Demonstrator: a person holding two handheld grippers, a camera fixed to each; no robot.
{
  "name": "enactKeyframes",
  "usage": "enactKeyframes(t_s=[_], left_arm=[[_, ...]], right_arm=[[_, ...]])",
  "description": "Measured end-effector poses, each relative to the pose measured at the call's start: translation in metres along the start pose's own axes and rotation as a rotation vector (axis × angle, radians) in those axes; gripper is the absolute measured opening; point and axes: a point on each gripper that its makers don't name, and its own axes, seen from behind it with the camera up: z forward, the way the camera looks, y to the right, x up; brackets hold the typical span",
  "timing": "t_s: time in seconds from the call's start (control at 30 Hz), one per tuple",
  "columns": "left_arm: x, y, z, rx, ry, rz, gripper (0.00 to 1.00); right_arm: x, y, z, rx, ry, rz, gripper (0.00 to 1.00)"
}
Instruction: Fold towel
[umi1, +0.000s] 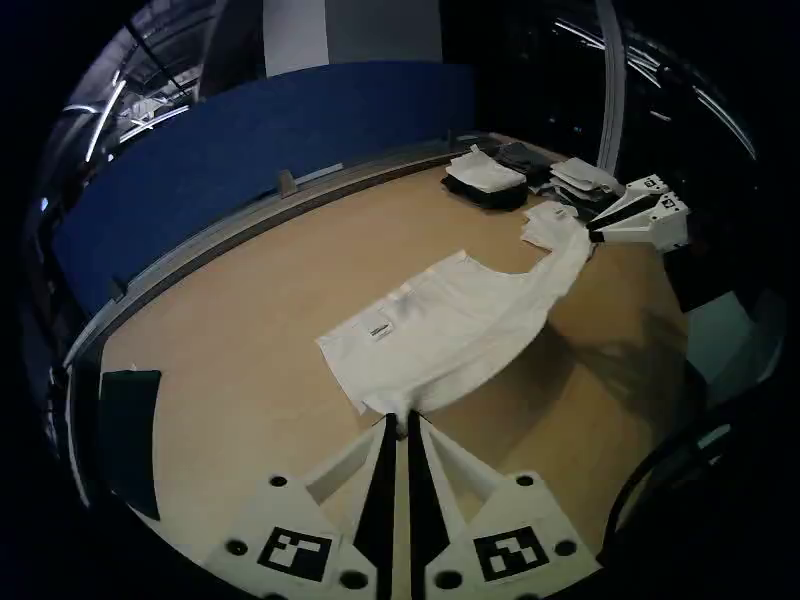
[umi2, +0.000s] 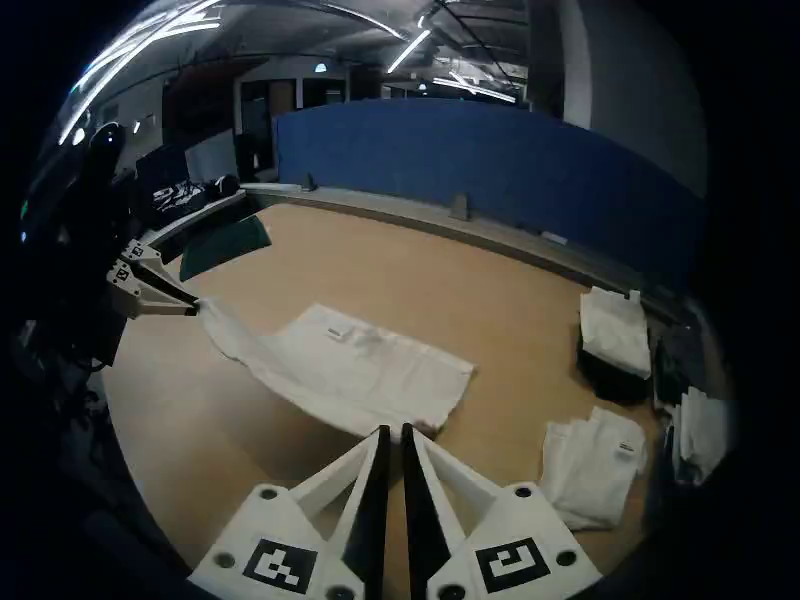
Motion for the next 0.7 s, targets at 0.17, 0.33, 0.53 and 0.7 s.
enactKeyframes(t_s=[0.17, 0.33, 0.53, 0.7], left_arm=[[0.002, -0.006, 0.011, 0.003, -0.017, -0.003, 0.07], [0.009, -0.015, 0.027, 0.009, -0.023, -0.014, 0.07], [0.015, -0.027, 0.047, 0.011, -0.04, -0.023, 0.07], [0.018, -0.037, 0.066, 0.013, -0.056, -0.015, 0.07]], right_arm=[[0.0, 0.005, 0.012, -0.002, -0.011, 0.007, 0.08], [0.002, 0.014, 0.029, -0.005, -0.023, 0.023, 0.08], [0.004, 0.026, 0.05, -0.008, -0.041, 0.045, 0.08], [0.005, 0.036, 0.067, -0.011, -0.058, 0.048, 0.08]])
